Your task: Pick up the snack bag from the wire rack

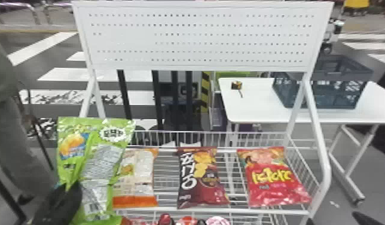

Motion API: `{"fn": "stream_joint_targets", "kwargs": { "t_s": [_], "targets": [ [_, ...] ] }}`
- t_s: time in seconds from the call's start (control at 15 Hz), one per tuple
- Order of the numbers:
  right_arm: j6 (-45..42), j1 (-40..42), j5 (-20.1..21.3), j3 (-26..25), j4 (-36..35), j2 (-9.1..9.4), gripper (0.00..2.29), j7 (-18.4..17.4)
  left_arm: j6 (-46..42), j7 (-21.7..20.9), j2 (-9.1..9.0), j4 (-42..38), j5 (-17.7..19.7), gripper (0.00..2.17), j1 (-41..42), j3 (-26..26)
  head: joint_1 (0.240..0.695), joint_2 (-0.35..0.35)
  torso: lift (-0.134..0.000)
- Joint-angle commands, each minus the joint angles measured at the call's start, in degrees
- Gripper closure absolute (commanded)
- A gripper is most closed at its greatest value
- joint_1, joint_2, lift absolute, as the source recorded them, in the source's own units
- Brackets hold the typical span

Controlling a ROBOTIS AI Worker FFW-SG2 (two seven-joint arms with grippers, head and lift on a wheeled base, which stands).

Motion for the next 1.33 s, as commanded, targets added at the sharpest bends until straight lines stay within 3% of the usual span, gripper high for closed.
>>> {"fn": "stream_joint_targets", "kwargs": {
  "t_s": [0.0,0.47,0.6,0.73,0.93,1.27],
  "targets": [
    [-0.1,0.0,0.1,0.0,0.0,0.05,0.09,0.0,0.0,0.1,0.04,-0.2,0.0,1.76,0.2,0.0,0.499,0.000,0.000],
    [0.0,0.0,0.2,0.1,-0.2,0.05,0.09,-0.1,0.0,0.0,-0.04,-0.3,-0.1,1.76,0.3,-0.1,0.499,0.000,0.000],
    [0.9,-3.5,1.1,0.5,2.4,0.05,0.09,-1.5,0.0,0.0,-0.04,-0.3,-0.1,1.76,0.3,-0.4,0.499,0.000,0.000],
    [4.3,-14.9,3.0,1.2,11.5,0.05,0.09,-3.8,0.0,0.0,-0.04,-0.3,-0.5,1.76,0.2,-1.1,0.499,0.000,0.000],
    [7.2,-28.3,6.8,3.7,26.1,0.05,0.12,-3.7,0.0,0.0,-0.04,-0.3,-1.6,1.76,0.2,-1.9,0.499,0.000,0.000],
    [15.0,-42.9,11.4,3.5,38.8,0.05,0.13,-2.8,0.0,0.0,-0.04,-0.1,-1.8,1.75,0.0,-2.0,0.499,0.000,0.000]
  ]
}}
